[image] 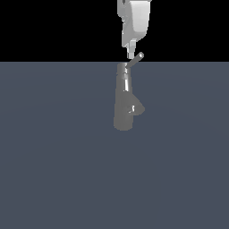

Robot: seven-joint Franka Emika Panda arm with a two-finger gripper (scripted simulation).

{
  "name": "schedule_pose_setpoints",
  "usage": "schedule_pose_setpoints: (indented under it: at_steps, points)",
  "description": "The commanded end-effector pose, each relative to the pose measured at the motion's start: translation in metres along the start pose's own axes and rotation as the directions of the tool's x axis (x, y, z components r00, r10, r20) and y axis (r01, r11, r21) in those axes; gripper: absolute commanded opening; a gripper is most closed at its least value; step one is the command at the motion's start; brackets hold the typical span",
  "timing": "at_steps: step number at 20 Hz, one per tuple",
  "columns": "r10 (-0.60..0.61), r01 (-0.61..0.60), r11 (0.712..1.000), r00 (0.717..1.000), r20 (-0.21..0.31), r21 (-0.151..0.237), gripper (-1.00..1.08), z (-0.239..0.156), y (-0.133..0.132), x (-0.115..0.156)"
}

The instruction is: Turn on the faucet by rotating a designated handle.

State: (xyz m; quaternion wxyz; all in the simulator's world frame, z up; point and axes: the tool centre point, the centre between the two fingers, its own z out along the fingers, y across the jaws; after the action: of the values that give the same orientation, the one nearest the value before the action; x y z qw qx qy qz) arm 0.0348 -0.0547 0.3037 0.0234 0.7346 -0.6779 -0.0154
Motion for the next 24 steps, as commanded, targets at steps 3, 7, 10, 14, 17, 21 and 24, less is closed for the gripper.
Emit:
schedule_pose_setpoints:
  at_steps: [3, 7, 10, 14, 17, 21, 24]
  points:
    - [0.008, -0.008, 1.000, 1.000, -0.002, 0.003, -1.00, 0.002, -0.007, 0.014]
    - [0.013, -0.013, 1.000, 1.000, -0.003, 0.001, -1.00, 0.006, -0.014, 0.027]
    - [0.017, -0.017, 1.000, 1.000, -0.003, 0.000, -1.00, 0.009, -0.019, 0.037]
    - [0.022, -0.022, 1.000, 1.000, -0.004, -0.001, -1.00, 0.013, -0.026, 0.050]
    - [0.026, -0.026, 1.000, 1.000, -0.005, -0.002, -1.00, 0.016, -0.031, 0.059]
    - [0.031, -0.031, 1.000, 0.999, -0.006, -0.004, -1.00, 0.020, -0.037, 0.071]
    - [0.035, -0.035, 0.999, 0.999, -0.007, -0.005, -1.00, 0.023, -0.042, 0.080]
